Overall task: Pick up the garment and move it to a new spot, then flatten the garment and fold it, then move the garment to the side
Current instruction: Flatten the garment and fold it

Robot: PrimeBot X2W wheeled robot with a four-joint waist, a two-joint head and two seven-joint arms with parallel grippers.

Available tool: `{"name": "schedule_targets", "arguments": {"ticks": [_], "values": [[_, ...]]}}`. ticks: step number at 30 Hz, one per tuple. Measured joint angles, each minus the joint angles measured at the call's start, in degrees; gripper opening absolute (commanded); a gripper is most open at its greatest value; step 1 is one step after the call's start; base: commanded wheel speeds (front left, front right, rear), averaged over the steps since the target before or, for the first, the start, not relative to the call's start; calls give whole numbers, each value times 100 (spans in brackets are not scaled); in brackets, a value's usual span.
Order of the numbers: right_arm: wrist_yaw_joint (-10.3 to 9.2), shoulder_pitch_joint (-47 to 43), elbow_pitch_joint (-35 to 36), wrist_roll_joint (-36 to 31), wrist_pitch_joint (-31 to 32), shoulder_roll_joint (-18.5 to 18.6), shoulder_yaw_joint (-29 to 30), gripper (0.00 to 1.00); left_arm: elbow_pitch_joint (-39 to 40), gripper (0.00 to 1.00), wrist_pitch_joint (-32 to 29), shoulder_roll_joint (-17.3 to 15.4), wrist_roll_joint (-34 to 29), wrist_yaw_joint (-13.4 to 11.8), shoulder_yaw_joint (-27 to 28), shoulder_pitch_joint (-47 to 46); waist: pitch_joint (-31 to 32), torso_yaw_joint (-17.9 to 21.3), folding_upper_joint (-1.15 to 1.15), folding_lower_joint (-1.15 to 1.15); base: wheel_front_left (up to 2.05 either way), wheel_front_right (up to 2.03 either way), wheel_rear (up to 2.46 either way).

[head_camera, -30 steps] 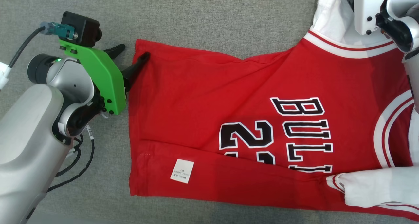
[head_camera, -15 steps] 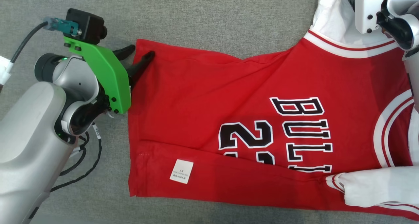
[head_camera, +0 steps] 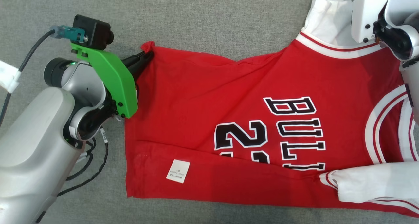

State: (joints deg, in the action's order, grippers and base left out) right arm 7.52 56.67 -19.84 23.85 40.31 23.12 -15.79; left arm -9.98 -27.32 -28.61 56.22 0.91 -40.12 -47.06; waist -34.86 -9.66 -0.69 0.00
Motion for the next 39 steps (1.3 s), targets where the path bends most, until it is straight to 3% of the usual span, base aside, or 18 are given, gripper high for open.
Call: {"name": "schedule_targets", "arguments": {"ticks": [12, 23, 31, 39], "values": [[0, -588, 494, 668, -657, 425, 438, 0, 350, 0, 482, -485, 76, -358, 364, 825, 568, 112, 0, 0, 0, 0, 0], [0, -1131, 1126, 1144, -989, 417, 450, 0, 588, 0, 576, -554, 157, -604, 485, 1095, 993, 228, 0, 0, 0, 0, 0], [-3, -2740, 2220, 1534, -1196, 660, 593, 0, 1322, 0, 928, -898, 224, -905, 593, 2065, 1450, 438, 0, 0, 0, 0, 0], [-4, -4493, 3038, 1610, -1570, 503, 1090, 0, 2118, 0, 1371, -1115, 275, -1279, 664, 3212, 1712, 655, 0, 0, 0, 0, 0]]}}
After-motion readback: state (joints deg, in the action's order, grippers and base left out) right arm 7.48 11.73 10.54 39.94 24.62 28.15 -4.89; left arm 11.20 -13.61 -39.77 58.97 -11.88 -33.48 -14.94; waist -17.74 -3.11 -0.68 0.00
